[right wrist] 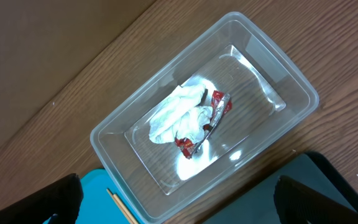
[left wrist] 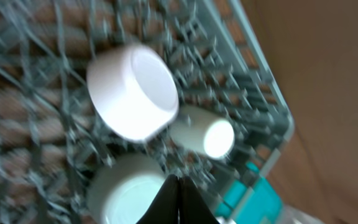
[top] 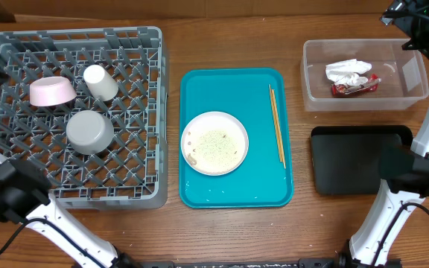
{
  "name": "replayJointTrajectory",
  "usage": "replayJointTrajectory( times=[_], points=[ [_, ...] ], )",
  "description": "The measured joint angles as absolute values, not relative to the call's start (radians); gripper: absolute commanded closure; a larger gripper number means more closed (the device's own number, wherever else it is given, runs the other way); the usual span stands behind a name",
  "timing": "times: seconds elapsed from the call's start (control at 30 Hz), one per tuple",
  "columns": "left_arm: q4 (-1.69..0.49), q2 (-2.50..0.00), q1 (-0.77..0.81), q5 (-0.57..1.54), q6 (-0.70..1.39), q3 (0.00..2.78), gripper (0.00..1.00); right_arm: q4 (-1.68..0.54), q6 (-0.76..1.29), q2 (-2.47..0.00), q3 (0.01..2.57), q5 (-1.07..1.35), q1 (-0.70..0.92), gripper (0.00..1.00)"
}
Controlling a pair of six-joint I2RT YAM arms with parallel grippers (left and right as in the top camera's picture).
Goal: Sort waste into correct bins and load items into the dishwasher
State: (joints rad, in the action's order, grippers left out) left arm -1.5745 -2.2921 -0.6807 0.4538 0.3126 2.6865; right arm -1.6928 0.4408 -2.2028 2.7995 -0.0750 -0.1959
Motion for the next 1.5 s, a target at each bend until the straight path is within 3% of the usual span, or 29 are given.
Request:
replayJointTrajectory(
  times=[0.23,0.57,1.23,1.5],
  points=[
    [-1.505,-2.336,-0.534,0.116,0.312,2.688,0.96,-1.693,0.441,-2.203,2.799,-0.075,-0.196,0.0],
    [-1.407,-2.473,-0.458,-0.047,0.286,2.682,0.96,-1.693,0.44,-2.203,2.799,-0.075,-0.196,0.0],
    [-1.388,-2.477,-0.458,-0.067,0.285,2.577,0.96,-1.693,0.441,-2.203,2.799,-0.075,-0.196,0.0],
    [-1.569,-2.477,-0.458,-0.068,0.265,2.577,0.96,-1.693,0.44,-2.202,2.799,-0.075,-0.196,0.0]
  ],
)
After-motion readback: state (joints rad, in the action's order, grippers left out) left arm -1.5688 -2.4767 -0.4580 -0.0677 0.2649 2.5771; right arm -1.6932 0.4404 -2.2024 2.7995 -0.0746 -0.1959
